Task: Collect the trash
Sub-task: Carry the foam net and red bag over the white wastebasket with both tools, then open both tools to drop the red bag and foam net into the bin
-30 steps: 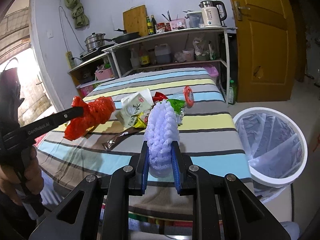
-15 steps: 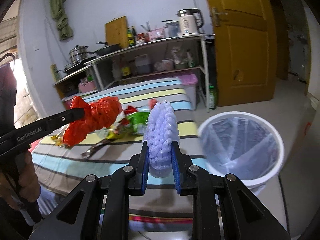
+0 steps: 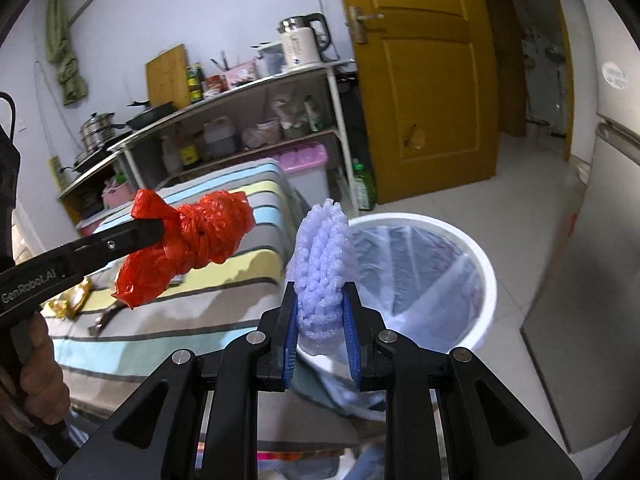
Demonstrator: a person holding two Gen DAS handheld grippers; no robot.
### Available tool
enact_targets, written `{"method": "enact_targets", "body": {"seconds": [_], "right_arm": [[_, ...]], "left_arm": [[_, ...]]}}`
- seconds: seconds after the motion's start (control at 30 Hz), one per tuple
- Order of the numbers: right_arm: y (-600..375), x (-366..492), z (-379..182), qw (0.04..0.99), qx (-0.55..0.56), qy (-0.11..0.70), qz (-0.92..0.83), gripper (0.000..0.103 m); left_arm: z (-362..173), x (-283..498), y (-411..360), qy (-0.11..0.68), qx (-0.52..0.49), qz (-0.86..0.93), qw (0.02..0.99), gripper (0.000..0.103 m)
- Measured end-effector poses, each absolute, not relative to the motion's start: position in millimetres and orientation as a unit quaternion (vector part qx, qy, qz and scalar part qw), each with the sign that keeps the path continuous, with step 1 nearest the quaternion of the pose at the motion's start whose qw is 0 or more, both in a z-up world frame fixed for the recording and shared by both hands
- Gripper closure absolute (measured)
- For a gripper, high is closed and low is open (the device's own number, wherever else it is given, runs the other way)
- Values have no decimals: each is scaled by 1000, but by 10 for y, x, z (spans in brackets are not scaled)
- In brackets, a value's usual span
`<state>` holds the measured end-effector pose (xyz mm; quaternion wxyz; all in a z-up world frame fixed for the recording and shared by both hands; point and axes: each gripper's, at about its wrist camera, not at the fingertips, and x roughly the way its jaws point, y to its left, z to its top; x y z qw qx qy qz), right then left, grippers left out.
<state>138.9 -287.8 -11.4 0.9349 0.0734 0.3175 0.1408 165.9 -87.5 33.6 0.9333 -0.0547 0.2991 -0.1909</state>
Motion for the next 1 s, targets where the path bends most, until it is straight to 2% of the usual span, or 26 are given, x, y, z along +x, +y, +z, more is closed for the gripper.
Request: {"method": "enact_targets", "body": {"seconds": [0.57, 0.67, 0.83, 1.0], "right_arm": [[-3168, 1838, -541, 914, 96, 379, 106, 79], [-3173, 1880, -592, 913, 95, 385, 102, 75], [-3179, 1875, -602, 912, 94, 385, 101, 58], [-3156, 1841, -552, 915, 92, 379, 102, 57]], "left_arm": [[-58, 2236, -1270, 367, -57, -213, 904, 94], [-99, 2277, -1258, 374, -60, -211, 901, 93], [-102, 2279, -1224, 373, -65, -207, 902, 84], [-76, 2244, -1163, 367, -69, -206, 904, 83]]}}
